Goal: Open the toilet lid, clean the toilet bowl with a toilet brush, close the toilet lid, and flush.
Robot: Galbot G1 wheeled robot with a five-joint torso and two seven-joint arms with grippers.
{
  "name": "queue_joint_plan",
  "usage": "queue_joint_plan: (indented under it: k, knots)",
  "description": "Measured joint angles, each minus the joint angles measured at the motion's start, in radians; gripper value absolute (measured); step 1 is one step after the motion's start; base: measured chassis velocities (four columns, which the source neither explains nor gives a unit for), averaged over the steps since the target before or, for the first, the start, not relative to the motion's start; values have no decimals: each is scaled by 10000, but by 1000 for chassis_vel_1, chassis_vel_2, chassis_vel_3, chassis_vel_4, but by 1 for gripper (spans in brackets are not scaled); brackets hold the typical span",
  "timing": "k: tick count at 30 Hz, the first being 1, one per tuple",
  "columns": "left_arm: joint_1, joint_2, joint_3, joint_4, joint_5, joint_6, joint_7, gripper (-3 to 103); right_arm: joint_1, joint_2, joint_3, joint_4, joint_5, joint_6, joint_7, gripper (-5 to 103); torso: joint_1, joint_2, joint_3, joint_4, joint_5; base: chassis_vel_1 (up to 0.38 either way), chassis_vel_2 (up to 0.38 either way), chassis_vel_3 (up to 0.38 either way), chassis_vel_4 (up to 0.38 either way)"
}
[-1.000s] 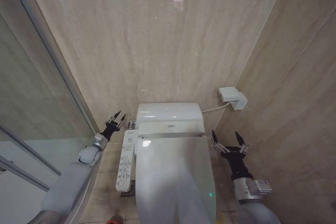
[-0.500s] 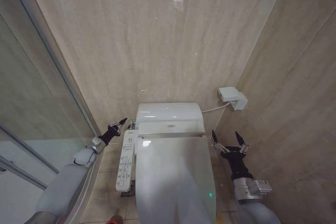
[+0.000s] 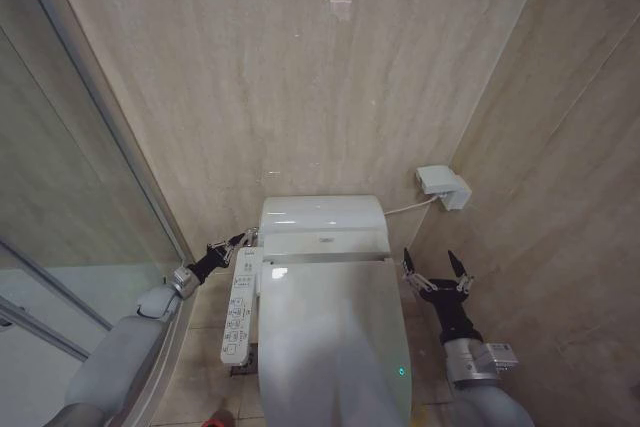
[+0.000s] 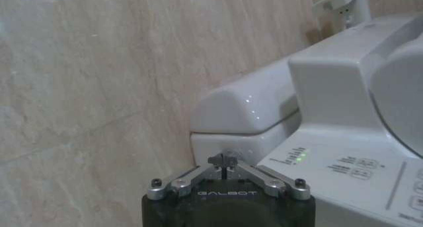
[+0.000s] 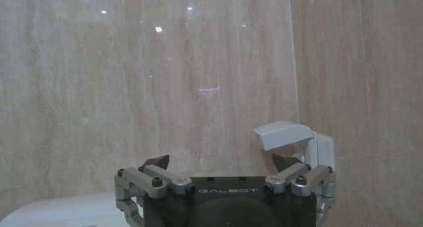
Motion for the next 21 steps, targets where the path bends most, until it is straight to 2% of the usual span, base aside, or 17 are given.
queue_joint_plan:
  k: [8, 21]
  knots:
    - [23, -58, -115, 161, 172, -58, 377, 0, 0, 0, 0, 0, 0, 0, 0, 100, 0, 0, 0, 0, 0, 0, 0, 0, 0]
    - [-9, -169, -213, 429, 253, -113, 618, 0, 0, 0, 0, 0, 0, 0, 0, 100, 0, 0, -1, 2, 2, 0, 0, 0, 0]
